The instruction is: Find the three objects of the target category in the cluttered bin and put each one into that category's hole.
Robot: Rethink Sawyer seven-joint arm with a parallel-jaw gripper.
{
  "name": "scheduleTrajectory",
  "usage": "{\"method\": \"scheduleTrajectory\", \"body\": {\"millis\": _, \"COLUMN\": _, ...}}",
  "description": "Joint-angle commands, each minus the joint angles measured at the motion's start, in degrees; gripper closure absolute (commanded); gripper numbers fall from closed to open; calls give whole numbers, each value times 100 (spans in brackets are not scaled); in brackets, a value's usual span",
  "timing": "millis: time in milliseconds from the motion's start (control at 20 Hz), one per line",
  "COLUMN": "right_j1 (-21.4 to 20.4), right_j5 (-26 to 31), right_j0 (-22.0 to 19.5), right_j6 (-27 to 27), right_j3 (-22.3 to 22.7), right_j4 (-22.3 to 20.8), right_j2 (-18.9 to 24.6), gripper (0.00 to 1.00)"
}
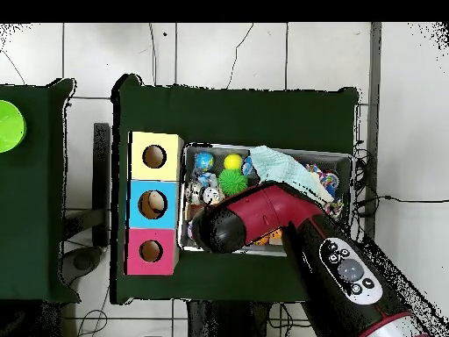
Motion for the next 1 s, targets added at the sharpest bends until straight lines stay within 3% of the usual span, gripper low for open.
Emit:
{"method": "scheduleTrajectory", "body": {"millis": 50, "right_j1": -239, "right_j5": -628, "right_j0": 66, "right_j6": 274, "right_j3": 206, "right_j4": -276, "right_j2": -203, "gripper": 100}}
{"method": "scheduleTrajectory", "body": {"millis": 450, "right_j1": -114, "right_j5": -854, "right_j0": 11, "right_j6": 281, "right_j3": 219, "right_j4": -336, "right_j2": -399, "gripper": 100}}
{"method": "scheduleTrajectory", "body": {"millis": 650, "right_j1": -226, "right_j5": -876, "right_j0": 179, "right_j6": 541, "right_j3": 297, "right_j4": -148, "right_j2": -539, "gripper": 100}}
{"method": "scheduleTrajectory", "body": {"millis": 1000, "right_j1": -708, "right_j5": -409, "right_j0": 478, "right_j6": 624, "right_j3": 636, "right_j4": 465, "right_j2": -533, "gripper": 100}}
